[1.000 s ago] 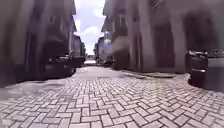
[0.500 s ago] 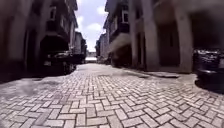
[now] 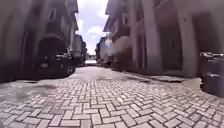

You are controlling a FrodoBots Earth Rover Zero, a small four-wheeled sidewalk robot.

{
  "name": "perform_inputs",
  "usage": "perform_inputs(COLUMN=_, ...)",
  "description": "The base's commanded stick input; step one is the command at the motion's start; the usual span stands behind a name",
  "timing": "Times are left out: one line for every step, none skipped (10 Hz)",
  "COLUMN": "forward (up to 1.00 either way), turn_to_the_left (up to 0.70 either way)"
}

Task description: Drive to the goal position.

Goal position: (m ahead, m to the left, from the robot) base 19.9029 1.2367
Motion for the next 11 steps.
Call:
perform_inputs(forward=0.50, turn_to_the_left=0.00)
perform_inputs(forward=0.50, turn_to_the_left=0.00)
perform_inputs(forward=0.50, turn_to_the_left=0.00)
perform_inputs(forward=0.50, turn_to_the_left=0.00)
perform_inputs(forward=0.50, turn_to_the_left=0.00)
perform_inputs(forward=0.50, turn_to_the_left=0.00)
perform_inputs(forward=0.50, turn_to_the_left=0.00)
perform_inputs(forward=0.50, turn_to_the_left=0.00)
perform_inputs(forward=0.50, turn_to_the_left=0.00)
perform_inputs(forward=0.50, turn_to_the_left=0.00)
perform_inputs(forward=0.50, turn_to_the_left=0.00)
